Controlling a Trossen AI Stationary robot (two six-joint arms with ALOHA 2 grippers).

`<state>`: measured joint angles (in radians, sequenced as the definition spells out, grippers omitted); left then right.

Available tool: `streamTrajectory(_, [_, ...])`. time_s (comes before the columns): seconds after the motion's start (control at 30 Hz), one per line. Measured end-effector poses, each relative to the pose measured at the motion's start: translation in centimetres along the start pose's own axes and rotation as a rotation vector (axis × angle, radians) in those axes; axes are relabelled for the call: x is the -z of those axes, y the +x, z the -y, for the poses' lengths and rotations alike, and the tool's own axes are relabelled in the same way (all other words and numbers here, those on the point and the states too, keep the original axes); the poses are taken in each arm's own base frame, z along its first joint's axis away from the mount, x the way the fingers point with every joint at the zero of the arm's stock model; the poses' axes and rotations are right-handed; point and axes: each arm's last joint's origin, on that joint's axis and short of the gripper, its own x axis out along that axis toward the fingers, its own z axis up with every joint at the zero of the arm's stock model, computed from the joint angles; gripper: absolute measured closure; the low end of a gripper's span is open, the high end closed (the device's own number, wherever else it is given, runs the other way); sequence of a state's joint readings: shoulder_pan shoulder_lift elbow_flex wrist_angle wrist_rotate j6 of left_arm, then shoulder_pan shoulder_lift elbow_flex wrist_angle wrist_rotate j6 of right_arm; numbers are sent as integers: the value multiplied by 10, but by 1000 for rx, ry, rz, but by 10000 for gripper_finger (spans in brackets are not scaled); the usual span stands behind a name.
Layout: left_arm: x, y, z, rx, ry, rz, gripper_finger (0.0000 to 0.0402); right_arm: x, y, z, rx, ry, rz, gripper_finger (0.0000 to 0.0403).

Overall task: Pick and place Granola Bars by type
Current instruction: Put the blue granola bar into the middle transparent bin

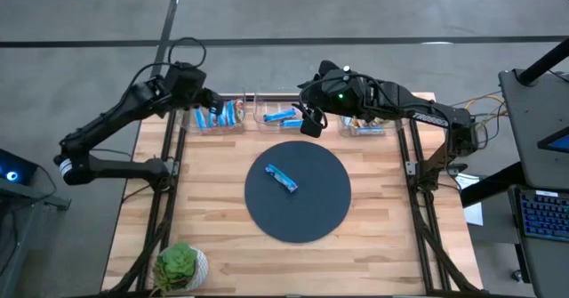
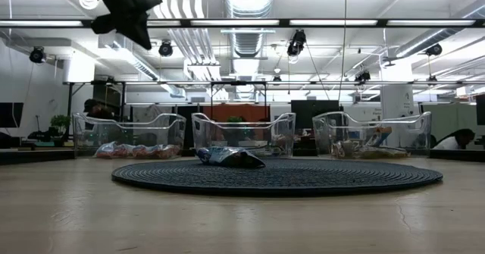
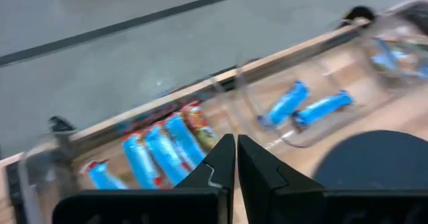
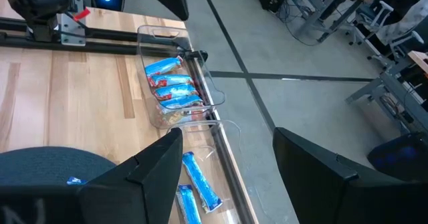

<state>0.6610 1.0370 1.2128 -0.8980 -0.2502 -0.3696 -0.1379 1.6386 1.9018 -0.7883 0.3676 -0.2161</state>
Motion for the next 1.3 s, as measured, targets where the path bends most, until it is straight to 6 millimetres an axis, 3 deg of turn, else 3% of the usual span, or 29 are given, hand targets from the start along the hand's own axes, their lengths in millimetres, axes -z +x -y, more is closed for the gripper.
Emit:
streamTrajectory(0.6, [18, -52, 72, 472, 287, 183, 401, 10, -1, -4, -63, 45, -92, 179])
streamTrajectory(0.83, [20, -58, 82, 533, 304, 212, 401, 12, -9, -6, -91, 83, -115, 184])
streamTrajectory(1.0, [20, -58, 83, 540, 300, 219, 401, 8, -28, -6, -135, 105, -67, 226])
streamTrajectory(1.3, [20, -56, 102, 633, 402, 263, 401, 5, -64, -4, -232, 143, -1, 351])
